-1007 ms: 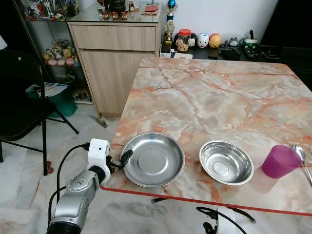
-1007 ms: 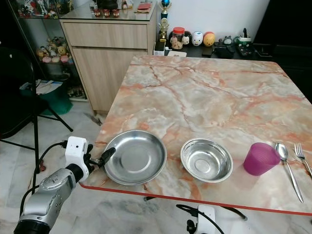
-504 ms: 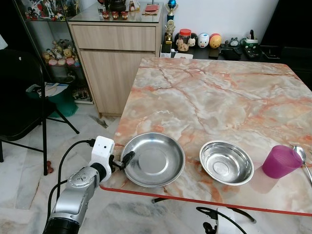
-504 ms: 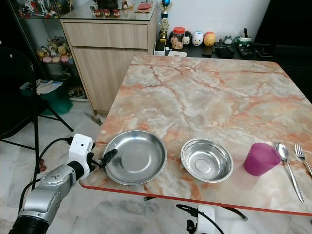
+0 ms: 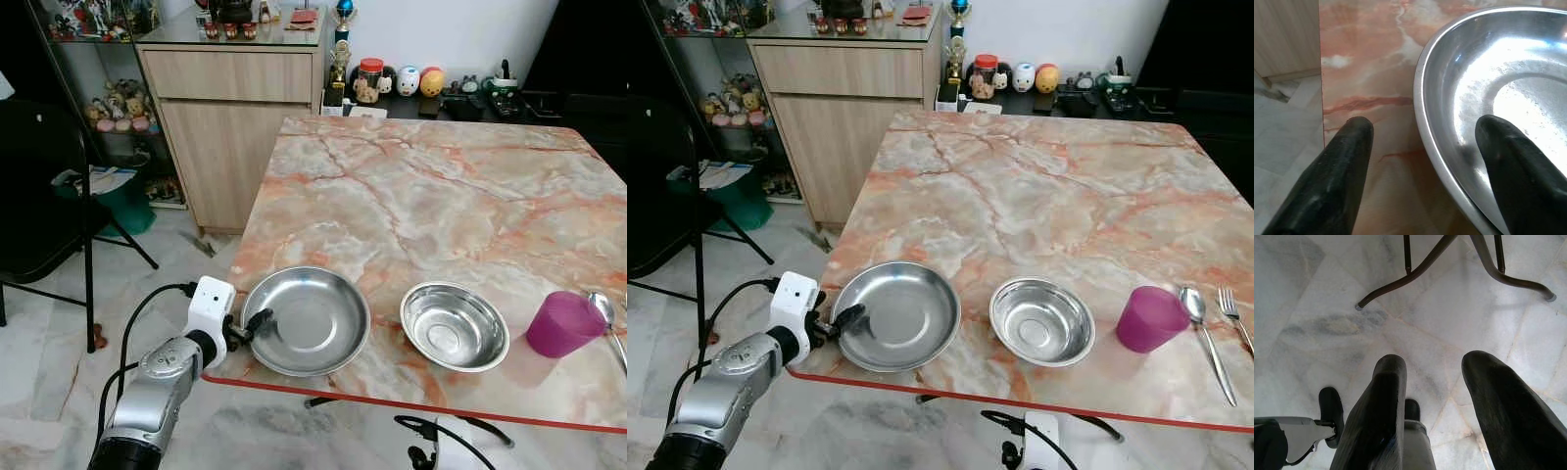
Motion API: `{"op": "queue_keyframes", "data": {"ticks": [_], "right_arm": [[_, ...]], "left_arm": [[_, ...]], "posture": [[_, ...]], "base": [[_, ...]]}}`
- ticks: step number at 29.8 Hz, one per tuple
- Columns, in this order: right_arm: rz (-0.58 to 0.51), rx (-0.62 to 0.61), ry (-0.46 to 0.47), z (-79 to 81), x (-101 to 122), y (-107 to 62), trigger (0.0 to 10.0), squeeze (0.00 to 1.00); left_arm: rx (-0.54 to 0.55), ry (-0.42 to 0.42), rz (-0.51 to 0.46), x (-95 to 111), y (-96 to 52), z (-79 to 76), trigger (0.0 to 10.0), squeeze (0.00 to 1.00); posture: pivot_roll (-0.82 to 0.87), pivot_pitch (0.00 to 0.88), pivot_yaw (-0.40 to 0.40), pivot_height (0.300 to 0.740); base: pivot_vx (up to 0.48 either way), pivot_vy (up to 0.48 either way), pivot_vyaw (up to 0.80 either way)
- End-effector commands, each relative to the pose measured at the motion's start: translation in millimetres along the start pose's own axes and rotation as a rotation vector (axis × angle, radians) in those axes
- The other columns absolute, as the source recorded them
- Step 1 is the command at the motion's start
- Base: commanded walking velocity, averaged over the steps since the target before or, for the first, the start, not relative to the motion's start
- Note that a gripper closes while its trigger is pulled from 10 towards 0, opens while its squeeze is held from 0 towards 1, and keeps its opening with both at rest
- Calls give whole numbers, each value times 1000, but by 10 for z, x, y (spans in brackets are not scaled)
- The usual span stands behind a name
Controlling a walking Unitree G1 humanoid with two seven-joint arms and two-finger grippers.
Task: Setting the table
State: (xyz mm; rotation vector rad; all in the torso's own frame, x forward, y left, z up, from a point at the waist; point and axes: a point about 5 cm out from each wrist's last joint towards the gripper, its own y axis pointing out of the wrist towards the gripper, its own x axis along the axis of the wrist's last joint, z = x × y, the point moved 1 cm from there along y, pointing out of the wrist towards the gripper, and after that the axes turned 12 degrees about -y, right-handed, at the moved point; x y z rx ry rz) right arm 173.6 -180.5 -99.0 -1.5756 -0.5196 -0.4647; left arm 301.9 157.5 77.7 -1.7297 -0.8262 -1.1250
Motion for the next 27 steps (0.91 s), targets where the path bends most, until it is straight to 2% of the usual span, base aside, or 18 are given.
{"op": "queue_keyframes", "data": {"ticks": [1,14,27], "right_arm": [[2,7,-5,3,4,2,10000,0],[4,9,-9,4,2,1,10000,0],[6,12,-13,8,-1,1,10000,0]], "left_arm": [[-2,22,22,-13,-13,4,0,0],[-3,26,11,25,-15,10,0,0],[-9,72,-6,91,-14,-1,0,0]], "posture": [[60,0,-30,740],[63,0,-30,740],[68,0,-30,740]], "base": [[0,0,0],[0,0,0],[0,0,0]]}}
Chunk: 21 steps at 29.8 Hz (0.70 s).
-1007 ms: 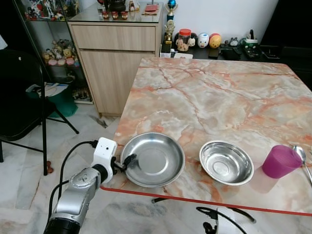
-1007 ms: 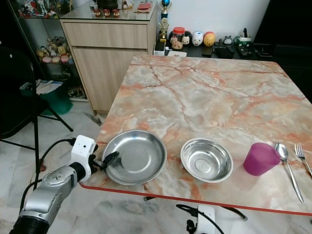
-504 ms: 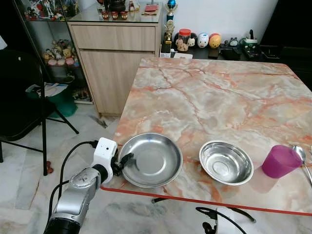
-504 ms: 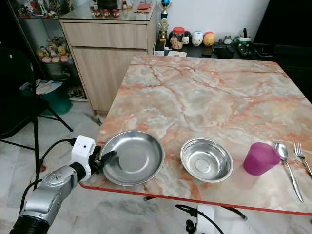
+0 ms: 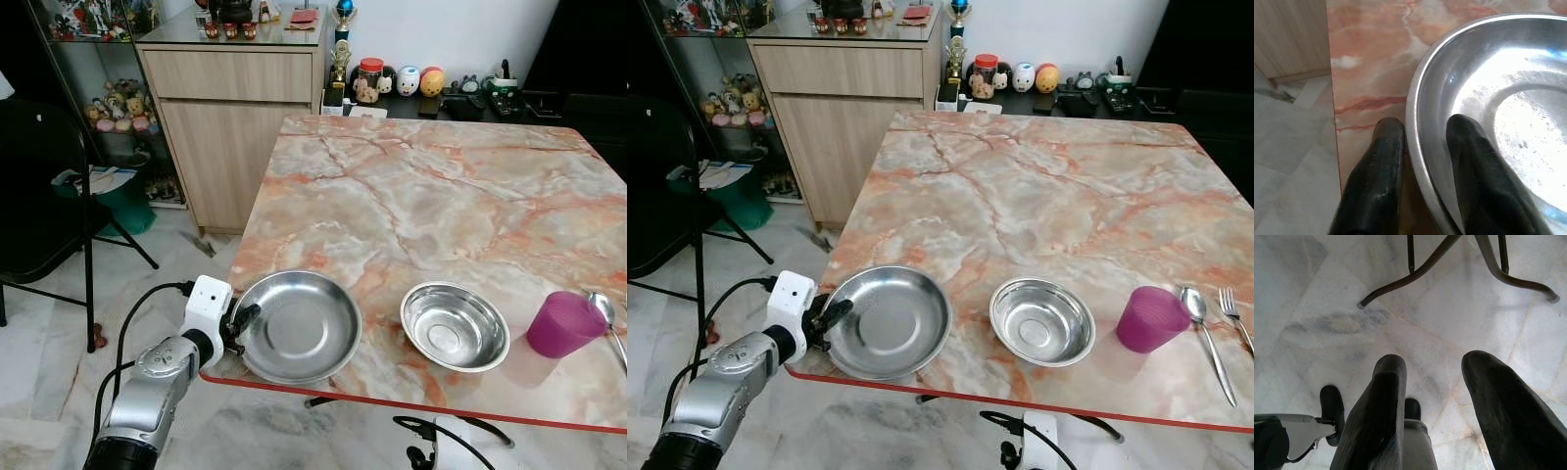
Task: Setting the table
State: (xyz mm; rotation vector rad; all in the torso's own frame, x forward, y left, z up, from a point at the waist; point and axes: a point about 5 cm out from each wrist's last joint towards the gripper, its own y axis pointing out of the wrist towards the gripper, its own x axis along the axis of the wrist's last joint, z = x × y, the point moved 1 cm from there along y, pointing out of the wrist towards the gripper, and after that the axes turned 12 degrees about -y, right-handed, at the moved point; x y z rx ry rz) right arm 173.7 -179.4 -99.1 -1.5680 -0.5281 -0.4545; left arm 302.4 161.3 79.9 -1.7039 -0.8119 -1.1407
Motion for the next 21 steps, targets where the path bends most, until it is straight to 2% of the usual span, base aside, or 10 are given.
{"op": "queue_keyframes", "data": {"ticks": [1,16,17,19,21], "right_arm": [[6,1,-4,-2,-1,1,10000,0],[6,1,-4,1,0,2,10000,0],[6,1,-4,1,-1,1,10000,0],[7,1,-4,0,-6,0,10000,0],[7,1,-4,0,-7,0,10000,0]], "left_arm": [[-17,51,-7,72,3,-30,0,0],[-39,67,-8,93,15,-75,0,0],[-27,58,-20,91,16,-67,0,0],[48,-10,-84,103,21,20,0,0],[77,-25,-104,109,19,57,0,0]], "posture": [[67,0,-28,740],[67,0,-28,740],[67,0,-29,740],[66,0,-32,740],[66,0,-32,740]], "base": [[0,0,0],[0,0,0],[0,0,0],[0,0,0],[0,0,0]]}}
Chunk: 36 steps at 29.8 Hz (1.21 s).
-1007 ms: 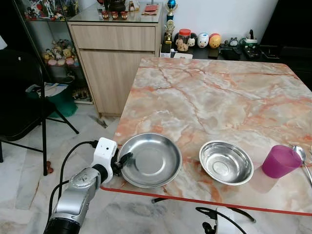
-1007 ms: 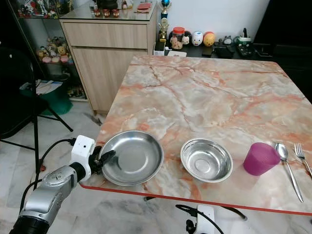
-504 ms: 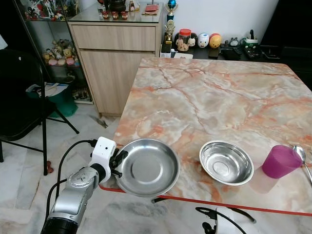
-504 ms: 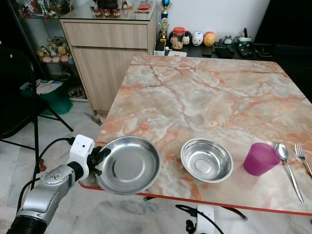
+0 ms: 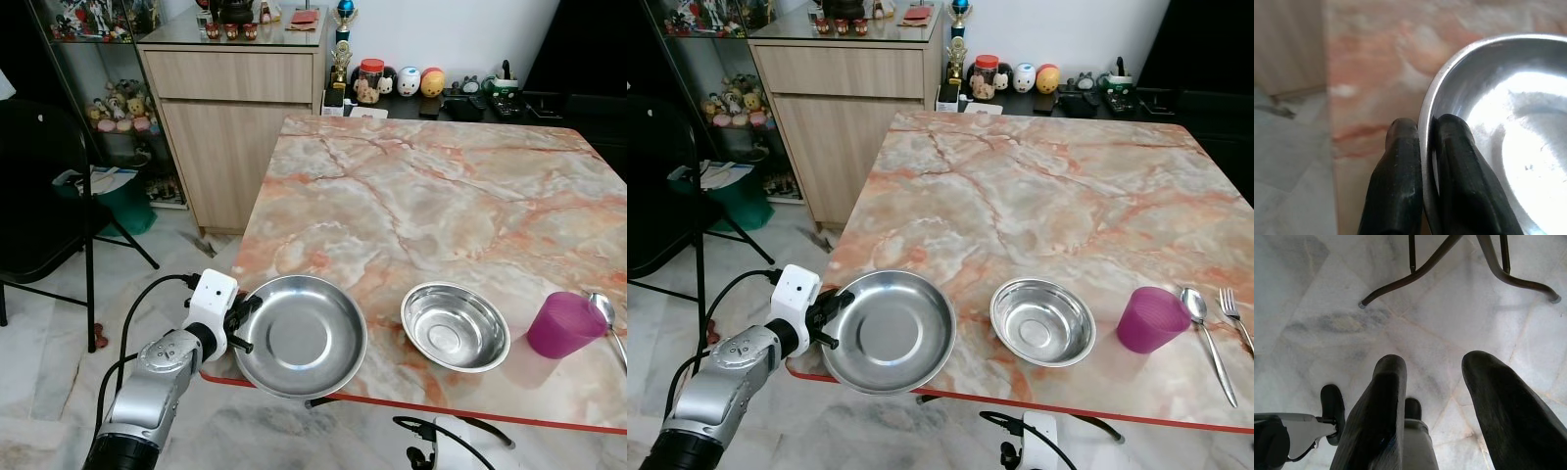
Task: Setting the table
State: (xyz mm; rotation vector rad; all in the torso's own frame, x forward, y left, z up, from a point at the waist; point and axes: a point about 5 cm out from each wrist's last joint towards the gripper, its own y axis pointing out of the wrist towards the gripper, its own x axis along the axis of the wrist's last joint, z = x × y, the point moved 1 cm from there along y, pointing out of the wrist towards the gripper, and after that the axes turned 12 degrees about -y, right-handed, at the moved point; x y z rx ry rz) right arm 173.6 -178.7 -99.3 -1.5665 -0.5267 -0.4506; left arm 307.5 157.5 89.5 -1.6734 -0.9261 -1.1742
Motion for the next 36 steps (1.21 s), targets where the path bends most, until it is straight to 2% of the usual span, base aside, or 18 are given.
{"op": "queue_keyframes", "data": {"ticks": [1,2,8,9,10,11,12,14,18,21,25,29,36], "right_arm": [[5,-1,-5,-7,-8,-2,10000,0],[5,0,-7,-8,-10,-2,10000,0],[5,0,-7,-8,-10,-2,10000,0],[5,0,-8,-10,-11,-3,10000,0],[5,-1,-10,-19,-11,-3,10000,0],[4,-6,-10,-33,-12,-4,10000,0],[4,-8,-9,-36,-14,-5,10000,0],[4,-11,-18,-42,-18,-7,10000,0],[5,-29,-15,-57,-31,-11,10000,0],[1,-37,-7,-59,-34,-13,10000,0],[-4,-41,3,-59,-30,-14,10000,0],[-4,-45,6,-65,-32,-14,10000,0],[-3,-45,6,-68,-41,-17,10000,0]], "left_arm": [[93,-53,-43,11,-18,152,0,0],[134,-181,-109,36,-41,221,0,0],[134,-181,-109,36,-41,221,0,0],[151,-241,-140,47,-52,247,0,0],[148,-366,-218,101,-65,257,10000,0],[155,-473,-298,150,-84,274,10000,0],[157,-488,-311,157,-87,276,10000,0],[173,-480,-330,172,-84,273,10000,0],[181,-512,-409,274,-66,254,10000,0],[175,-535,-490,437,-42,246,10000,0],[182,-499,-569,626,-45,241,10000,0],[224,-520,-600,609,-91,309,10000,0],[240,-538,-618,622,-73,306,10000,0]], "posture": [[62,0,-34,740],[60,0,-35,740],[60,0,-35,740],[61,0,-36,740],[67,0,-49,740],[67,0,-51,740],[65,0,-53,740],[59,0,-56,740],[59,0,-56,740],[48,0,-53,740],[43,0,-52,740],[47,0,-56,740],[50,0,-58,740]], "base": [[0,0,0],[0,0,0],[0,0,0],[0,0,0],[0,0,0],[0,0,0],[0,0,0],[0,0,0],[0,0,0],[0,0,0],[0,0,0],[0,0,0],[0,0,0]]}}
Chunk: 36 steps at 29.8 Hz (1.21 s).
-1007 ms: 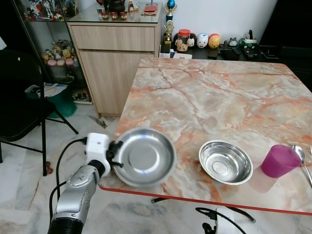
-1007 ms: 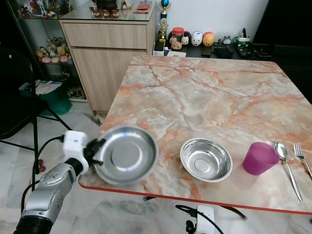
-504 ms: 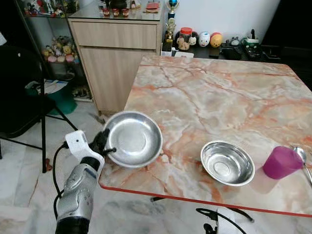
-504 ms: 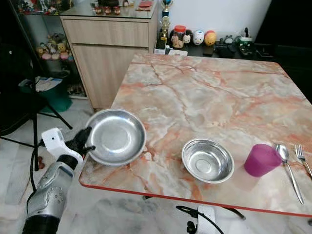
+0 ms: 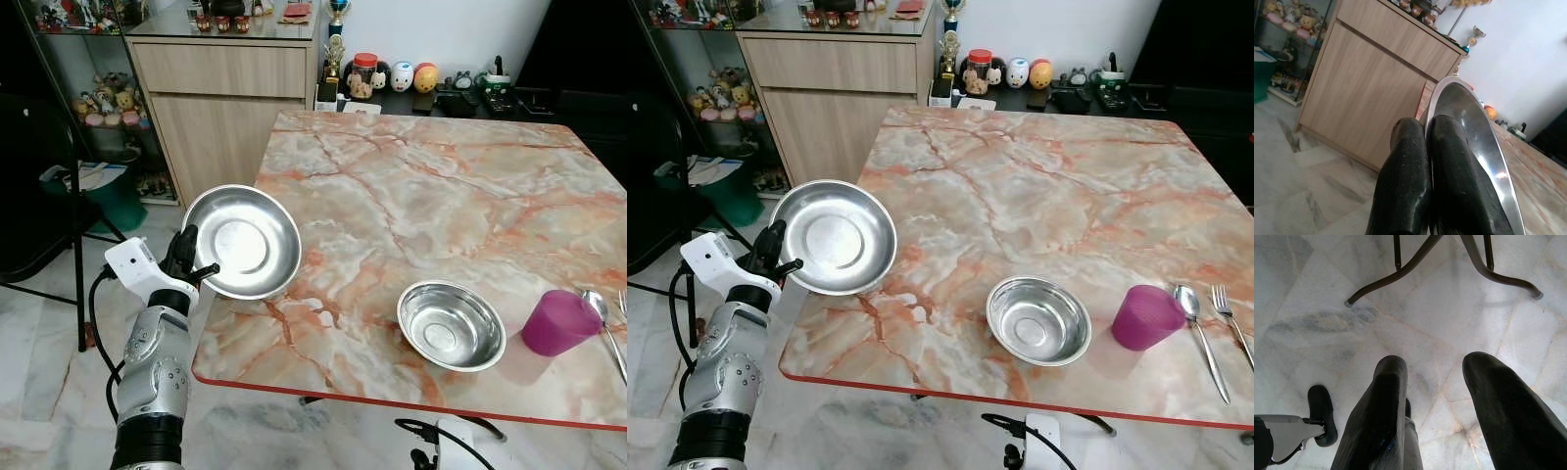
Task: Setting the table
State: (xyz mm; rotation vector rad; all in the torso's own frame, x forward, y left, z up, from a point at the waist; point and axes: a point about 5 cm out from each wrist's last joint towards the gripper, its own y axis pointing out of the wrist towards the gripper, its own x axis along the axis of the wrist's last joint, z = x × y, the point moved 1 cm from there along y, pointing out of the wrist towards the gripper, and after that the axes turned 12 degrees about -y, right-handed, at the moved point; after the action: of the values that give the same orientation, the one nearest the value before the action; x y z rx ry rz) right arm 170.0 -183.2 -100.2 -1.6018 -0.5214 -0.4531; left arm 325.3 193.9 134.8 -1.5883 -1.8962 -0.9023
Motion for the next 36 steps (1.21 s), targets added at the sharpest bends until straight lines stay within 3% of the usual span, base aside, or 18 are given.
{"op": "queue_keyframes", "data": {"ticks": [1,11,13,14,18,19,21,23,28,29,31,32,33,34,35,36], "right_arm": [[-8,-11,12,-26,-4,-4,10000,0],[-6,-11,21,-18,-28,-11,10000,0],[-6,-23,27,-116,-88,-33,10000,0],[-2,-30,31,-168,-126,-47,10000,0],[-2,-32,36,-180,-126,-47,10000,0],[-3,-36,39,-186,-122,-47,10000,0],[-3,-37,39,-189,-123,-47,10000,0],[-7,-40,39,-201,-113,-46,10000,0],[-19,-44,42,-210,-83,-41,10000,0],[-19,-43,41,-212,-79,-40,10000,0],[-20,-43,40,-211,-73,-39,10000,0],[-24,-43,37,-208,-57,-34,10000,0],[-27,-43,37,-204,-49,-32,10000,0],[-29,-39,34,-197,-38,-29,10000,0],[-29,-39,33,-195,-36,-29,10000,0],[-31,-37,34,-187,-28,-26,10000,0]], "left_arm": [[-18,-11,-45,74,44,-66,10000,0],[-37,11,-40,43,27,-109,10000,0],[-19,36,-47,65,28,-54,10000,0],[35,59,-68,116,28,68,10000,0],[147,82,-128,257,12,299,10000,0],[223,86,-185,380,-13,446,10000,0],[244,88,-200,412,-20,482,10000,0],[386,152,-293,664,-96,750,10000,0],[482,203,-366,886,-179,963,10000,0],[531,252,-384,959,-223,1055,10000,0],[551,277,-387,982,-243,1097,10000,0],[572,402,-360,1011,-285,1178,10000,0],[572,473,-326,999,-306,1224,10000,0],[572,611,-266,958,-343,1296,10000,0],[571,640,-254,949,-351,1311,10000,0],[551,724,-191,876,-367,1338,10000,0]], "posture": [[50,0,-58,740],[49,0,-57,740],[49,0,-57,740],[50,0,-56,740],[45,0,-55,740],[47,0,-56,740],[47,0,-57,740],[49,0,-59,740],[52,0,-62,740],[57,0,-64,740],[57,0,-64,740],[59,0,-63,740],[59,0,-63,740],[59,0,-62,740],[59,0,-62,740],[61,0,-61,740]], "base": [[0,0,0],[0,0,0],[0,0,0],[0,0,0],[0,0,0],[0,0,0],[0,0,0],[0,0,0],[0,0,0],[0,0,0],[0,0,0],[0,0,0],[0,0,0],[0,0,0],[0,0,0],[0,0,0]]}}
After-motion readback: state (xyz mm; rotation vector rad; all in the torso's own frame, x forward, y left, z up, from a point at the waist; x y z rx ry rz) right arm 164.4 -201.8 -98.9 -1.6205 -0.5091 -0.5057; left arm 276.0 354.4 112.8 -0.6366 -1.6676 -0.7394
